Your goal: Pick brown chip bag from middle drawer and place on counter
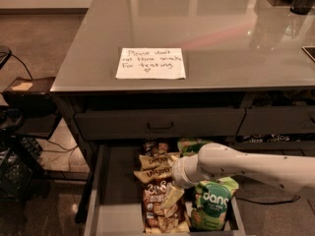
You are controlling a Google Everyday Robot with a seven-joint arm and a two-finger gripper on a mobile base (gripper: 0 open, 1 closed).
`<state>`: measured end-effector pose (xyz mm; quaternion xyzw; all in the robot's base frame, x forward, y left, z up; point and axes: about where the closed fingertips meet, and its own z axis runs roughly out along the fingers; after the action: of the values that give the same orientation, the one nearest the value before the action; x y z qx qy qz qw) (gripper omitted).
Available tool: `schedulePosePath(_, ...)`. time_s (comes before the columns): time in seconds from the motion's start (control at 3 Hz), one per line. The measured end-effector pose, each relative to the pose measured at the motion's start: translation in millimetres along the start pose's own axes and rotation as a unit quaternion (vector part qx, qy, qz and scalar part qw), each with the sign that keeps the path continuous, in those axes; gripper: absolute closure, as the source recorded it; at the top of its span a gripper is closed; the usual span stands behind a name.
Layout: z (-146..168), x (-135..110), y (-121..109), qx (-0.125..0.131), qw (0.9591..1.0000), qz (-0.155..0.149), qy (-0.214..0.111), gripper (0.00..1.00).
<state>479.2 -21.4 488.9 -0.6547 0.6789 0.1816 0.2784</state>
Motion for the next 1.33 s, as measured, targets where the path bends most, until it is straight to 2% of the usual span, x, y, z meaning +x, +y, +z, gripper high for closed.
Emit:
schedulePosePath(0.67, 19.2, 23.1, -13.9, -0.007, 0.9993, 0.002, 0.038, 0.01)
schedulePosePath(1.33, 36.4, 35.1, -13.5, -0.041, 0.9974, 0.019, 0.056, 0.44)
